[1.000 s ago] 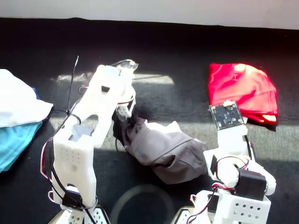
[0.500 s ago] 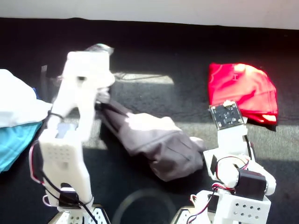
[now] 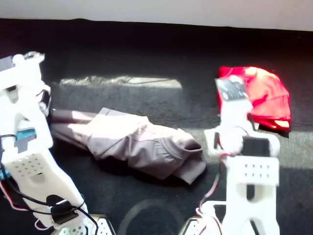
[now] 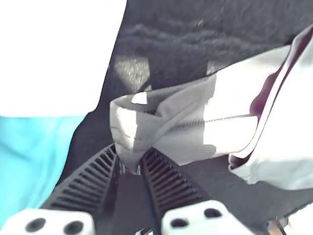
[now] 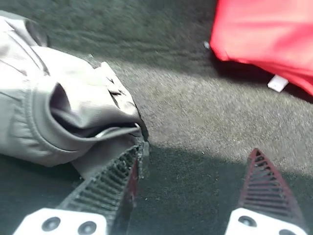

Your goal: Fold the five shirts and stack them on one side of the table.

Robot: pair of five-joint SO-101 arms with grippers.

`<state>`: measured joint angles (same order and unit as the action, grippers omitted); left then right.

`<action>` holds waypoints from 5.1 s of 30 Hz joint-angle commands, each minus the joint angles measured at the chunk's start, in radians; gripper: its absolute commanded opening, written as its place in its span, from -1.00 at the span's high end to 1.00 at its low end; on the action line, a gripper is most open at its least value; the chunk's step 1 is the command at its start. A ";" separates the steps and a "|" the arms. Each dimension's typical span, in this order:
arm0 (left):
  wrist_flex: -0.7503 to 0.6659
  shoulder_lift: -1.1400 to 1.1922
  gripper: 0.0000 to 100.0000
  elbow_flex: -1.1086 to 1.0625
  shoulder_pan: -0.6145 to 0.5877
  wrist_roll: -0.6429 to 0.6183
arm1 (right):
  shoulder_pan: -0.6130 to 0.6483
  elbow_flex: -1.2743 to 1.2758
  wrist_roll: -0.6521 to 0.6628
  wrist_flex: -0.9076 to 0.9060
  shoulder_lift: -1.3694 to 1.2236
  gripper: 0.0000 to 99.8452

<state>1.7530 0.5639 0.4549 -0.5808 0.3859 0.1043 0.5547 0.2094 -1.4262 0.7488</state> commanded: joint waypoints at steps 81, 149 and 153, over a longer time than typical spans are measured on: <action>0.009 -0.277 0.68 -0.027 -0.005 -0.052 | 0.374 -2.143 -0.138 -0.343 -1.356 0.99; -0.120 -0.659 0.68 -0.812 0.521 -0.052 | -0.237 -0.013 0.144 0.395 -0.166 0.99; -0.176 -0.671 0.68 -0.906 0.585 -0.055 | -0.237 -0.145 0.107 0.392 -0.297 0.99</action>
<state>1.6134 -0.0667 -0.4043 -0.0453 0.3276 -0.1396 0.5286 0.3475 -1.0426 0.5186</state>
